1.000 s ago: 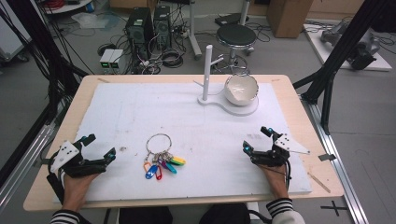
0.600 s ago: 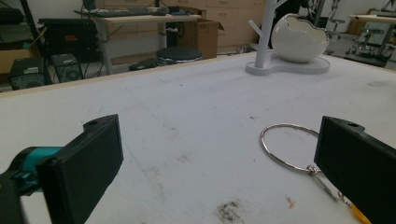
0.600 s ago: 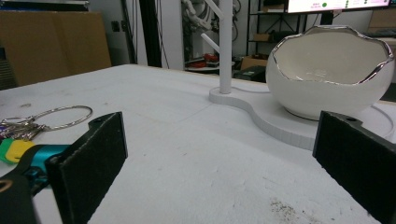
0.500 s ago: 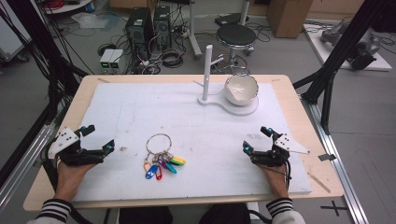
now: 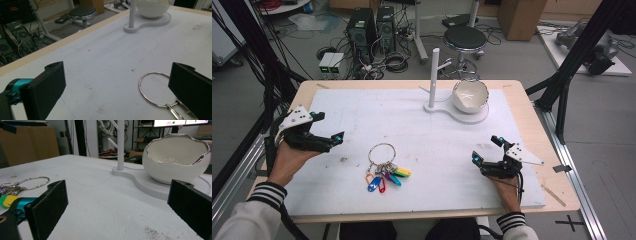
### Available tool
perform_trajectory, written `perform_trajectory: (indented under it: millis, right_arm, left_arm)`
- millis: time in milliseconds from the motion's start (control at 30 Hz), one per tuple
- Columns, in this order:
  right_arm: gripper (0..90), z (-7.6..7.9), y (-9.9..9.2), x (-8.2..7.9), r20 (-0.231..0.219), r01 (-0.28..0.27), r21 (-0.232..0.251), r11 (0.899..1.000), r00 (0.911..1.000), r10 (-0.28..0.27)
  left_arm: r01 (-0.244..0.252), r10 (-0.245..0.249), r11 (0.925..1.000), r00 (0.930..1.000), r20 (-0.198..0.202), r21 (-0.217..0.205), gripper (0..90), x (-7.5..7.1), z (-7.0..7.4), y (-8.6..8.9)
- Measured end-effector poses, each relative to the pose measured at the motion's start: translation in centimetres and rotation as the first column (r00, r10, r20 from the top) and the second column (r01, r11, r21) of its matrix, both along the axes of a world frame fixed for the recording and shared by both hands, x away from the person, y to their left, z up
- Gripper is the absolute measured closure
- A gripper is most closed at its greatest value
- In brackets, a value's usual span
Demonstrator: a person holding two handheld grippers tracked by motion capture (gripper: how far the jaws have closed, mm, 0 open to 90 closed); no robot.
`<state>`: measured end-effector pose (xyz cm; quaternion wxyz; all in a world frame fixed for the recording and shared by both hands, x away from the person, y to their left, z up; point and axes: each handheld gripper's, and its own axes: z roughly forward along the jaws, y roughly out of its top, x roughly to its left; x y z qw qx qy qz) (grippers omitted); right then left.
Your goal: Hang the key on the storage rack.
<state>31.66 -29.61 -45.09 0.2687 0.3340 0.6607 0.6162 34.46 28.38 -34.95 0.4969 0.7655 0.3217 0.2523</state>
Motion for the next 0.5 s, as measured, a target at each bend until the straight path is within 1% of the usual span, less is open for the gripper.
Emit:
perform_trajectory:
  millis: [33,67,100,133,167,200,233,267,333,467,500]
  right_arm:
    - [2.6,0.0,0.0,0.0,0.0,0.0,0.0,1.0,1.0,0.0]
    - [2.6,0.0,0.0,0.0,-0.003,-0.001,0.001,1.0,1.0,0.001]
    - [2.6,0.0,0.0,0.0,-0.002,-0.001,0.0,1.0,1.0,0.001]
    - [2.6,0.0,0.0,0.0,0.0,0.0,0.0,1.0,1.0,0.0]
    - [2.6,0.0,0.0,0.0,-0.001,-0.001,0.002,1.0,1.0,0.001]
    - [2.6,0.0,0.0,0.0,-0.003,-0.001,0.003,1.0,1.0,0.001]
    - [2.6,0.0,0.0,0.0,-0.002,-0.001,0.003,1.0,1.0,0.001]
    - [2.6,0.0,0.0,0.0,-0.001,-0.001,0.003,1.0,1.0,0.001]
    - [2.6,0.0,0.0,0.0,-0.001,-0.001,0.001,1.0,1.0,0.001]
    - [2.6,0.0,0.0,0.0,0.0,-0.003,0.0,1.0,1.0,0.003]
    - [2.6,0.0,0.0,0.0,0.0,-0.003,0.0,1.0,1.0,0.003]
  left_arm:
    - [0.008,-0.008,0.9999,0.9999,-0.012,0.01,1.7,0.3,0.2,-0.2]
    - [0.029,-0.027,0.999,0.9992,-0.03,0.035,1.7,0.8,0.6,-0.5]
    - [0.037,-0.035,0.9983,0.9983,-0.046,0.046,1.7,1.1,0.8,-0.8]
    - [0.05,-0.044,0.9957,0.9961,-0.077,0.078,1.7,1.7,1.2,-1.4]
    - [0.05,-0.044,0.9957,0.9961,-0.077,0.078,1.7,1.7,1.2,-1.4]
    - [0.055,-0.046,0.9944,0.994,-0.099,0.091,1.7,2.1,1.4,-1.7]
    - [0.063,-0.051,0.9921,0.9922,-0.114,0.108,1.7,2.4,1.7,-1.9]
    - [0.069,-0.053,0.9907,0.9902,-0.129,0.117,1.7,2.7,1.9,-2.2]
    - [0.081,-0.06,0.9855,0.9879,-0.143,0.149,1.7,3.2,2.4,-2.8]
    - [0.106,-0.075,0.976,0.9838,-0.163,0.19,1.7,4.1,3.2,-3.9]
    - [0.114,-0.08,0.9736,0.9817,-0.173,0.198,1.7,4.3,3.4,-4.2]
